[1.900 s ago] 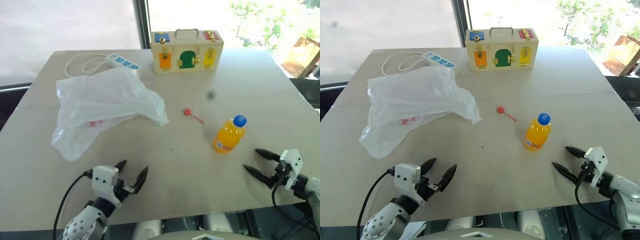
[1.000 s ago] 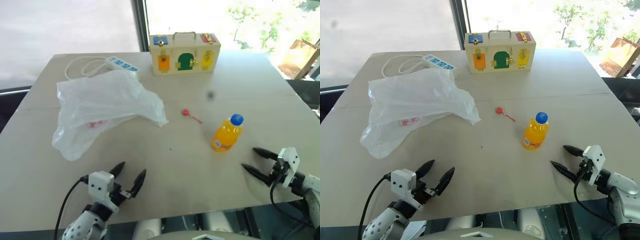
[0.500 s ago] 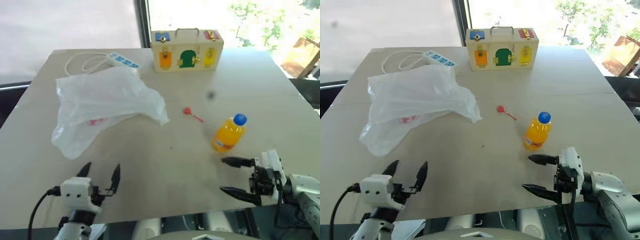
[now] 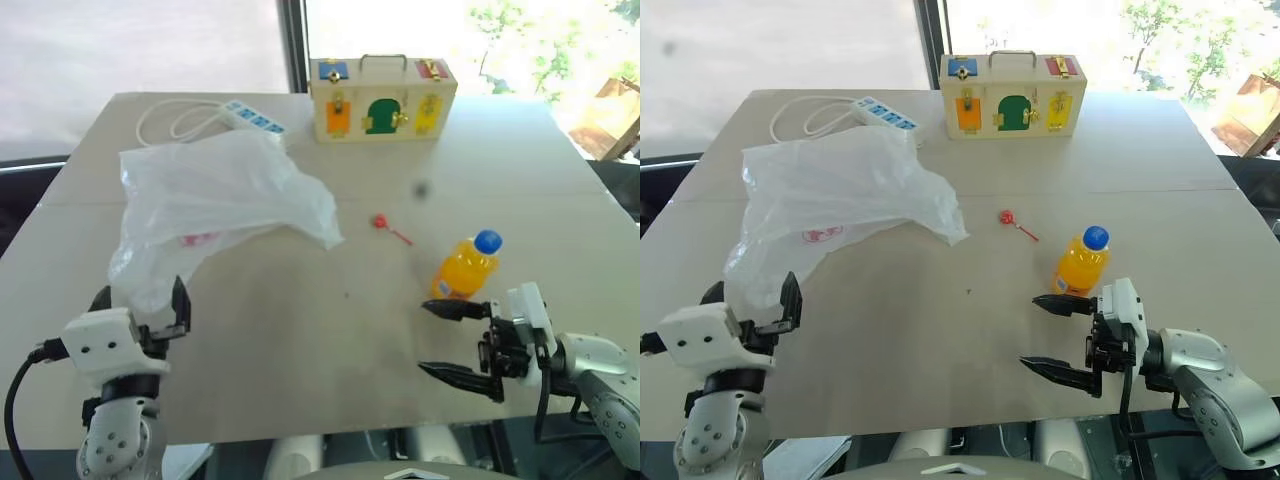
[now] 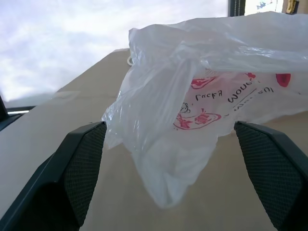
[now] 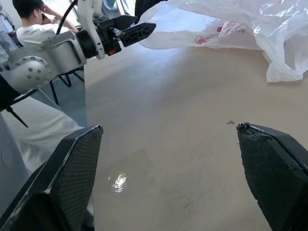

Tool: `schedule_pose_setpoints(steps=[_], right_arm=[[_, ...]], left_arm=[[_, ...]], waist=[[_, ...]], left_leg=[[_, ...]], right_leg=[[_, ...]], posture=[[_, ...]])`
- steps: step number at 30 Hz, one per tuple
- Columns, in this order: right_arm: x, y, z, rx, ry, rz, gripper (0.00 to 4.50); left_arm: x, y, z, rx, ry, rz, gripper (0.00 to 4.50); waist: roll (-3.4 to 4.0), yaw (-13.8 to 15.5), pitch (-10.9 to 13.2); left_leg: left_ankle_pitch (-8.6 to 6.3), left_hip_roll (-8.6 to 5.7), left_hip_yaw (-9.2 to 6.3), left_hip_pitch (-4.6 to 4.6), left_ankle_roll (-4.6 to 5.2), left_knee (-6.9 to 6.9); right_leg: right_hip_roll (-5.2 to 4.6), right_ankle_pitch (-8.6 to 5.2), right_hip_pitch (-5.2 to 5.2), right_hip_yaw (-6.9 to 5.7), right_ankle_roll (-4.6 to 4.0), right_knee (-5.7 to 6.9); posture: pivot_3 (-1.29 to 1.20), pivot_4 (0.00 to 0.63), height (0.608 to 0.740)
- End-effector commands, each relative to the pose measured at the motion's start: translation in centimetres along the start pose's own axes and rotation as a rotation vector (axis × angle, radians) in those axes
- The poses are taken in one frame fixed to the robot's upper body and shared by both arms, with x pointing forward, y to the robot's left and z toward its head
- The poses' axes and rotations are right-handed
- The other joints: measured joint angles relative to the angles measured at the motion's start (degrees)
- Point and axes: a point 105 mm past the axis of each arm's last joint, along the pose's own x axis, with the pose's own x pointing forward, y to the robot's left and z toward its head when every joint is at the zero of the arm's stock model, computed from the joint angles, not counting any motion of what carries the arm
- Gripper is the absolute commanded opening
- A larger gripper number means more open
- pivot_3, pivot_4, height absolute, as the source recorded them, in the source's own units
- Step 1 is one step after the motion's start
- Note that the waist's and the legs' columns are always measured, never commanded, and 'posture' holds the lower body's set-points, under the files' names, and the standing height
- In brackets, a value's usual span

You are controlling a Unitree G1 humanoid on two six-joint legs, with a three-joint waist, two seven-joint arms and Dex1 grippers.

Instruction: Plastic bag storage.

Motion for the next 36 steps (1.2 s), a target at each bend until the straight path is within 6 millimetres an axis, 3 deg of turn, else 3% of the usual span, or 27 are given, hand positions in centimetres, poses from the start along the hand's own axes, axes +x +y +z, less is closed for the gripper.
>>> schedule_pose_setpoints(steps=[1, 9, 13, 19, 20, 24, 30, 36], right_arm=[[0.1, 0.1, 0.5, -0.032, -0.023, 0.001, 4.5], [0.4, -0.2, 0.5, -0.043, -0.033, -0.026, 4.5], [0.5, -0.3, 0.5, -0.046, -0.036, -0.035, 4.5], [0.5, -0.5, 0.5, -0.049, -0.037, -0.05, 4.5], [0.4, -0.6, 0.5, -0.049, -0.035, -0.057, 4.5], [-0.5, -1.2, -0.4, -0.022, 0.004, -0.099, 4.5], [-3.8, -1.3, -3.8, 0.078, 0.176, -0.143, 4.5], [-6.6, -3.7, -5.1, 0.05, 0.262, -0.322, 4.5]], left_arm=[[0.8, 0.7, -0.3, -0.011, 0.029, 0.022, 4.47], [2.2, 2.4, -1.0, -0.095, 0.084, 0.115, 4.47], [2.5, 2.1, -1.3, -0.151, 0.096, 0.093, 3.29], [2.4, 1.4, -1.4, -0.183, 0.105, 0.063, 0.33], [2.4, 1.4, -1.4, -0.187, 0.105, 0.059, 0.02], [2.5, 1.0, -1.2, -0.217, 0.095, 0.037, 0.02], [2.6, -0.3, -0.7, -0.279, 0.078, -0.033, 0.02], [2.6, -2.5, -0.2, -0.339, 0.071, -0.136, 0.02]], waist=[[0.0, 0.0, 0.0], [0.0, 0.0, 0.0], [-0.01, 0.0, 0.0], [-0.01, 0.0, 0.0], [-0.01, 0.0, 0.0], [-0.02, 0.0, 0.0], [-0.01, 0.1, 0.0], [0.01, 0.0, 0.0]], left_leg=[[0.0, 0.0, 0.0, 0.02, 0.0, 0.01], [0.0, 0.02, -0.02, 0.06, 0.0, 0.03], [0.01, 0.03, -0.05, 0.09, -0.01, 0.04], [0.01, 0.03, -0.05, 0.12, -0.01, 0.06], [0.01, 0.03, -0.05, 0.12, -0.01, 0.06], [0.01, 0.03, -0.05, 0.13, -0.01, 0.06], [0.01, -0.02, -0.04, 0.13, 0.0, 0.07], [0.01, 0.0, -0.04, 0.22, 0.0, 0.12]], right_leg=[[0.01, 0.0, 0.0, 0.0, 0.0, 0.03], [0.07, 0.01, 0.1, -0.01, 0.0, 0.05], [0.07, 0.01, 0.15, -0.03, -0.01, 0.06], [0.06, 0.02, 0.18, -0.02, -0.01, 0.06], [0.06, 0.02, 0.18, -0.02, -0.01, 0.06], [0.05, 0.02, 0.19, -0.02, -0.01, 0.06], [-0.01, 0.02, 0.21, -0.02, -0.02, 0.06], [0.03, 0.02, 0.28, -0.01, -0.02, 0.08]], posture=[[0.0, 0.15, 0.739], [0.0, 0.15, 0.739], [0.0, 0.15, 0.739], [0.0, 0.15, 0.739], [0.0, 0.15, 0.739], [0.0, 0.15, 0.739], [0.0, 0.15, 0.739], [0.0, 0.15, 0.739]])
